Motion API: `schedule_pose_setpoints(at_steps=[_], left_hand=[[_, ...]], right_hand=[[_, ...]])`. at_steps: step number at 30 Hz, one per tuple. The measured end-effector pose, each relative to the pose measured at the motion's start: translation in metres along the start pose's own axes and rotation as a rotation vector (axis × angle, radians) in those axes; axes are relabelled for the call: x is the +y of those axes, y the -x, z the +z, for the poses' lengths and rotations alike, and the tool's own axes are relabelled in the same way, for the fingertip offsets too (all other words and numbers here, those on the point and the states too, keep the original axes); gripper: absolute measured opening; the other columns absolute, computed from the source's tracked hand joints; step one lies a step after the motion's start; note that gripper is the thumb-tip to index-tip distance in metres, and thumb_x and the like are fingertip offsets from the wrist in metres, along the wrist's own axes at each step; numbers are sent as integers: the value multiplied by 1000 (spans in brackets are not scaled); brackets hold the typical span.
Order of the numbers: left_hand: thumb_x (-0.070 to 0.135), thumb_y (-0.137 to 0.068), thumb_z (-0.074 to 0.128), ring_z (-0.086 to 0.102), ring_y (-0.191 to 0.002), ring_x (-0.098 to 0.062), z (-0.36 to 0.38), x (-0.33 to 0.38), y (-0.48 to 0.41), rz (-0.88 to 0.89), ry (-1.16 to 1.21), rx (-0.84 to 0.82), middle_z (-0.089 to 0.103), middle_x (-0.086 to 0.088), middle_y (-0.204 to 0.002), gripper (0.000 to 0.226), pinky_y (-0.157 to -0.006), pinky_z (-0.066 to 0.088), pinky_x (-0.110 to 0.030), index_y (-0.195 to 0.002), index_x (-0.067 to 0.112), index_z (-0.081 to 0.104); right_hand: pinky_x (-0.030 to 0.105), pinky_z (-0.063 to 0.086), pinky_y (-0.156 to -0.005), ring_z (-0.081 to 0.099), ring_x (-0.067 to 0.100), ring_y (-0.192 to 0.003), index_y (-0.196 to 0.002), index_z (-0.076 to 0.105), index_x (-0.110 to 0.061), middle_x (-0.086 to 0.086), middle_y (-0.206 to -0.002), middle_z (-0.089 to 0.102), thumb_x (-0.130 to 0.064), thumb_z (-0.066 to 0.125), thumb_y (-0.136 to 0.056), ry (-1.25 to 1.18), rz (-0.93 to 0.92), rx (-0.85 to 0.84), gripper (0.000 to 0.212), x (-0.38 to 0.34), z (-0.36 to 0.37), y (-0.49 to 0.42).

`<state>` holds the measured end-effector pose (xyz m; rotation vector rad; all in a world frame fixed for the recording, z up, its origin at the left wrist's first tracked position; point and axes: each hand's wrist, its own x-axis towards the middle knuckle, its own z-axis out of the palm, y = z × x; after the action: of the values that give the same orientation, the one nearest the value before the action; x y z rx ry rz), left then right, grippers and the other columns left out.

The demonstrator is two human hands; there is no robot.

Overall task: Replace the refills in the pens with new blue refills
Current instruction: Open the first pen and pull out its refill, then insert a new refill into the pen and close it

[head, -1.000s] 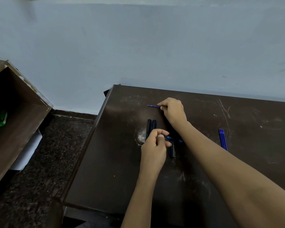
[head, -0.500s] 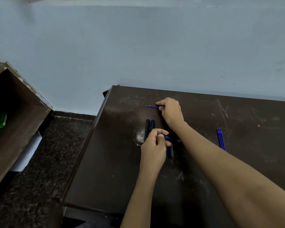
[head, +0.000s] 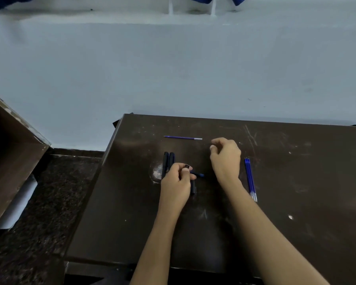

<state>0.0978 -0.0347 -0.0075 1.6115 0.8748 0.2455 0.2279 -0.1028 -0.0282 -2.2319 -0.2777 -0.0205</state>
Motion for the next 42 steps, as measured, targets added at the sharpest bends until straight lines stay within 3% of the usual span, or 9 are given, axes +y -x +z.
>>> schedule_pose_setpoints(at_steps=[5, 11, 15, 23, 28, 32, 34, 37, 42], left_hand=[[21, -97, 46, 62, -70, -10, 4, 6, 8, 96, -47, 3, 67, 8, -77, 20, -59, 48, -23, -86, 32, 58], [22, -98, 46, 63, -75, -10, 1, 7, 9, 129, -104, 20, 65, 11, -82, 17, -62, 50, -22, -101, 23, 62], [23, -98, 45, 64, -79, -14, 2, 6, 8, 129, -140, 20, 66, 12, -82, 18, -63, 49, -25, -103, 23, 62], [25, -97, 47, 65, -81, -13, 3, -2, 7, 125, -156, 22, 68, 9, -79, 16, -72, 52, -32, -101, 24, 63], [25, -98, 47, 56, -64, -7, 5, 3, 11, 47, -110, -7, 66, 5, -77, 19, -61, 44, -18, -96, 16, 63], [25, -98, 47, 53, -60, -5, 4, 11, 13, 57, -57, -65, 66, 3, -77, 21, -58, 42, -17, -88, 18, 64], [25, -97, 47, 55, -63, -7, 4, 15, 13, 81, -59, -116, 66, 2, -78, 20, -63, 44, -21, -85, 21, 63], [26, -97, 47, 58, -70, -6, 8, 21, 13, 110, -102, -201, 67, 2, -81, 19, -69, 45, -21, -86, 26, 62], [24, -98, 46, 58, -78, -7, 10, 19, 14, 123, -132, -247, 67, 1, -86, 17, -67, 39, -18, -94, 29, 61]], right_hand=[[47, 49, -87, 57, 34, -102, -110, 60, -6, 16, -113, 57, -12, 62, -86, 146, 231, 19, 25, 36, -49, 14], [38, 49, -72, 60, 34, -90, -99, 57, -1, 15, -95, 60, -26, 70, -82, 197, 412, -53, 33, 63, -79, 23], [30, 44, -55, 59, 29, -66, -80, 61, -1, 11, -75, 60, -28, 71, -80, 188, 451, -124, 29, 66, -77, 16], [33, 43, -56, 59, 30, -71, -71, 47, -7, 10, -77, 56, -24, 70, -82, 183, 524, -169, 30, 66, -77, 10], [28, 35, -46, 51, 23, -59, -65, 47, -5, 9, -67, 54, -24, 66, -82, 133, 512, -201, 32, 65, -84, 8], [29, 38, -56, 47, 21, -56, -64, 54, -3, 8, -59, 51, -29, 57, -87, -78, 425, -177, 34, 45, -94, 10], [33, 39, -62, 44, 21, -58, -70, 55, 3, 8, -62, 50, -27, 55, -90, -358, 373, -132, 36, 26, -91, 18], [31, 46, -61, 51, 14, -57, -79, 55, -4, 4, -62, 57, -20, 48, -97, -698, 341, -113, 25, 0, -79, 39], [35, 55, -74, 63, 13, -68, -88, 54, -13, -2, -71, 64, -21, 44, -99, -788, 263, -19, 17, -9, -72, 54]])
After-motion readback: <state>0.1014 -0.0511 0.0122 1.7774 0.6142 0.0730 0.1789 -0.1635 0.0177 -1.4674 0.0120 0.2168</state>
